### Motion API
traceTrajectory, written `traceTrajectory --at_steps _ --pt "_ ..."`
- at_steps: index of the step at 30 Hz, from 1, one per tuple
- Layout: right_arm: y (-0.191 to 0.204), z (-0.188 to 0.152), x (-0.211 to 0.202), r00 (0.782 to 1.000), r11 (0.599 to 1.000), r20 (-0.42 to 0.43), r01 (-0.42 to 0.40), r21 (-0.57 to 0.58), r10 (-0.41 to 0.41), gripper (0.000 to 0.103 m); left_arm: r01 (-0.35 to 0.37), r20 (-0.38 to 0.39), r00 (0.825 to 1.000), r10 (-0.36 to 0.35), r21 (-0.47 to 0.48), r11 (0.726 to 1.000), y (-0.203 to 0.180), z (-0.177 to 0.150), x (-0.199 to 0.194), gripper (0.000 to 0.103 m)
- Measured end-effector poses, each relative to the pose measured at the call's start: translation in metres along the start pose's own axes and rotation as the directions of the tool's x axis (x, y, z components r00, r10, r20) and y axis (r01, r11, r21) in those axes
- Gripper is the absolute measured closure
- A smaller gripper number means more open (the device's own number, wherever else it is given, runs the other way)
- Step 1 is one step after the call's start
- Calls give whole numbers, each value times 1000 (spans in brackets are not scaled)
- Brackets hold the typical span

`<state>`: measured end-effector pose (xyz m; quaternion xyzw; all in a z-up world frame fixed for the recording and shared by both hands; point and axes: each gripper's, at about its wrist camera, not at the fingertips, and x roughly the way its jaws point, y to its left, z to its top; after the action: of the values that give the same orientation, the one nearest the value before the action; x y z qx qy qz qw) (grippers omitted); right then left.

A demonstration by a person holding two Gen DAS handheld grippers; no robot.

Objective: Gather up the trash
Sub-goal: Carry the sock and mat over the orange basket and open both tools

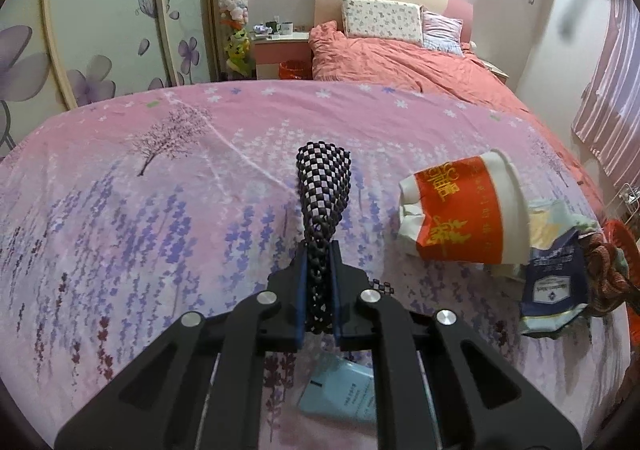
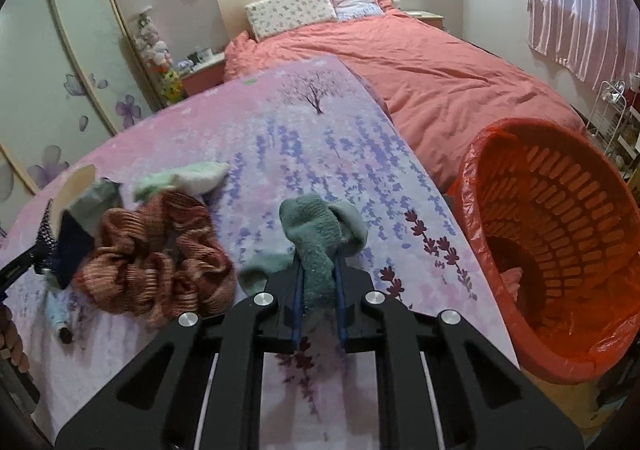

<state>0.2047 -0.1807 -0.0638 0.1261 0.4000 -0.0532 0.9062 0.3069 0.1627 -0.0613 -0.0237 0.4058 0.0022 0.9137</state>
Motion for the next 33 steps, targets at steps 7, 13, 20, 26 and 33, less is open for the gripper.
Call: traceTrajectory --at_steps 7,13,20,26,33 --pt "-1 7 -37 997 1000 79 -25 3 25 90 13 55 998 -14 24 1000 -14 6 -37 92" --pt "-8 14 -60 992 999 125 -34 1 34 90 42 103 994 -46 43 998 -30 13 -72 92" --pt "-19 13 -84 986 999 164 -37 -2 37 90 88 142 985 -100 88 992 -66 18 -106 92" --pt "-30 11 -103 979 1000 202 -30 2 29 90 135 155 975 -157 144 980 -112 14 -128 92" --pt "-55 10 -122 972 1000 237 -9 29 2 90 233 134 955 -263 209 950 -169 7 -142 92"
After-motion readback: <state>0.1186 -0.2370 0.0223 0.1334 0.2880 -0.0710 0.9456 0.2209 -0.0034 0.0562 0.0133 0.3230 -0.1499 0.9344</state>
